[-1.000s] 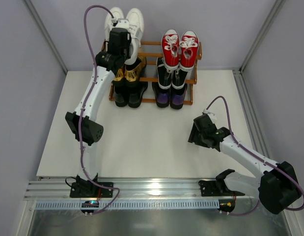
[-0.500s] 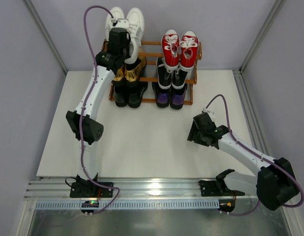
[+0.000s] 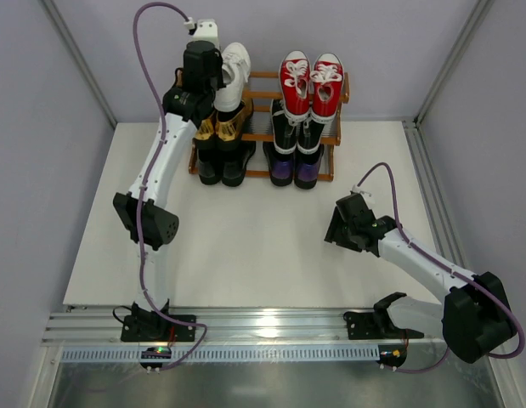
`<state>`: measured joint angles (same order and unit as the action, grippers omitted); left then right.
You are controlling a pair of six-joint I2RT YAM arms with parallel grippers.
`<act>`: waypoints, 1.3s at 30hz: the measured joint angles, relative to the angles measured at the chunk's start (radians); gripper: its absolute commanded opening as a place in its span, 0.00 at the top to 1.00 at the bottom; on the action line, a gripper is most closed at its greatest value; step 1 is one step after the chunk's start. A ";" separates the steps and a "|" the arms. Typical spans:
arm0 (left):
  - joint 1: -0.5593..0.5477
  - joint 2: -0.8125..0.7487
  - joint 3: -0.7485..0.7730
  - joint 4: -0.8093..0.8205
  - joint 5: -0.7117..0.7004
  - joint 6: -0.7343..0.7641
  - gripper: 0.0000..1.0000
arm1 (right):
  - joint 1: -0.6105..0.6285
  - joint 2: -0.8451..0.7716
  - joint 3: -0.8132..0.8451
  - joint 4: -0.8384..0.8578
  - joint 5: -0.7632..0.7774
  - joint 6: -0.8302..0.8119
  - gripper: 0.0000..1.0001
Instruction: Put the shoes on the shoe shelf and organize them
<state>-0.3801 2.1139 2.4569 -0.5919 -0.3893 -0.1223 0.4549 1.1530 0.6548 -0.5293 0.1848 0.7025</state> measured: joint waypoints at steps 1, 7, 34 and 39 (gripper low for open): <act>0.000 0.000 0.006 0.032 -0.001 0.001 0.69 | -0.002 0.000 0.000 0.001 -0.001 -0.001 0.39; 0.001 -0.015 0.028 0.080 -0.012 0.002 0.66 | -0.011 0.000 0.000 0.006 -0.006 -0.007 0.39; -0.021 -0.853 -0.597 -0.180 0.032 -0.239 0.00 | -0.032 -0.177 0.041 -0.043 -0.006 -0.093 0.01; -0.021 -0.927 -0.650 -0.361 0.080 -0.288 0.00 | -0.032 -0.174 0.128 -0.117 0.013 -0.118 0.00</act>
<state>-0.4007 1.1870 1.8069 -0.9531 -0.3088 -0.4099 0.4232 0.9791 0.7830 -0.6464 0.1974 0.5842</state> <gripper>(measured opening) 0.996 0.996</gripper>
